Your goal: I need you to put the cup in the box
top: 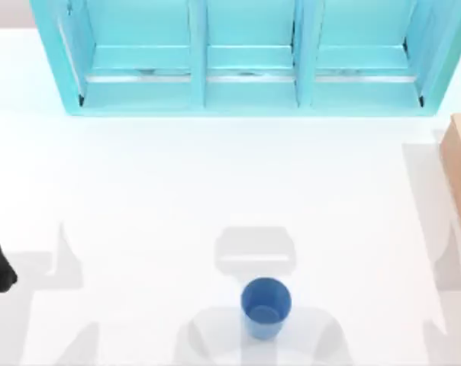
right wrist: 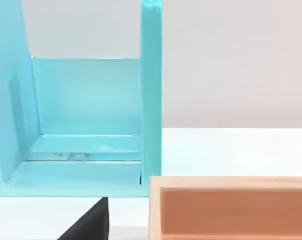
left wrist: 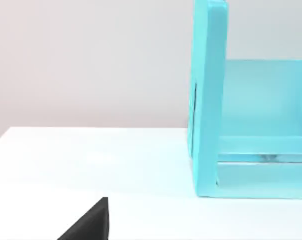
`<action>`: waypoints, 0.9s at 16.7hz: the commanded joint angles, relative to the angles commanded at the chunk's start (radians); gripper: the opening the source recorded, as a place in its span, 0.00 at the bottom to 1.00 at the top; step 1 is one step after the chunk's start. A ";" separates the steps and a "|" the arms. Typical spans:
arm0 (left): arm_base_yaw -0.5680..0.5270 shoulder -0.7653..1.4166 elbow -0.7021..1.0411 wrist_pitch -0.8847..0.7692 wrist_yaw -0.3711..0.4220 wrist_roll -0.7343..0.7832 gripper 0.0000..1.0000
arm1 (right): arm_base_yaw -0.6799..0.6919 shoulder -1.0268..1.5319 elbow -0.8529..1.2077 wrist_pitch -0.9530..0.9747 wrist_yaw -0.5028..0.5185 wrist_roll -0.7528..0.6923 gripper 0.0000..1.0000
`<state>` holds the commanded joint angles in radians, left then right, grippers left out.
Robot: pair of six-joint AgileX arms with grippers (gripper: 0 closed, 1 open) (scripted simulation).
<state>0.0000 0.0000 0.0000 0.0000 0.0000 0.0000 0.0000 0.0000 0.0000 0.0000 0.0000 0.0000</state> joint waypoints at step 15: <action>0.000 0.000 0.000 0.000 0.000 0.000 1.00 | 0.587 0.913 0.772 -0.615 0.016 0.526 1.00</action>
<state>0.0000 0.0000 0.0000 0.0000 0.0000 0.0000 0.5868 0.9132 0.7723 -0.6146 0.0159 0.5264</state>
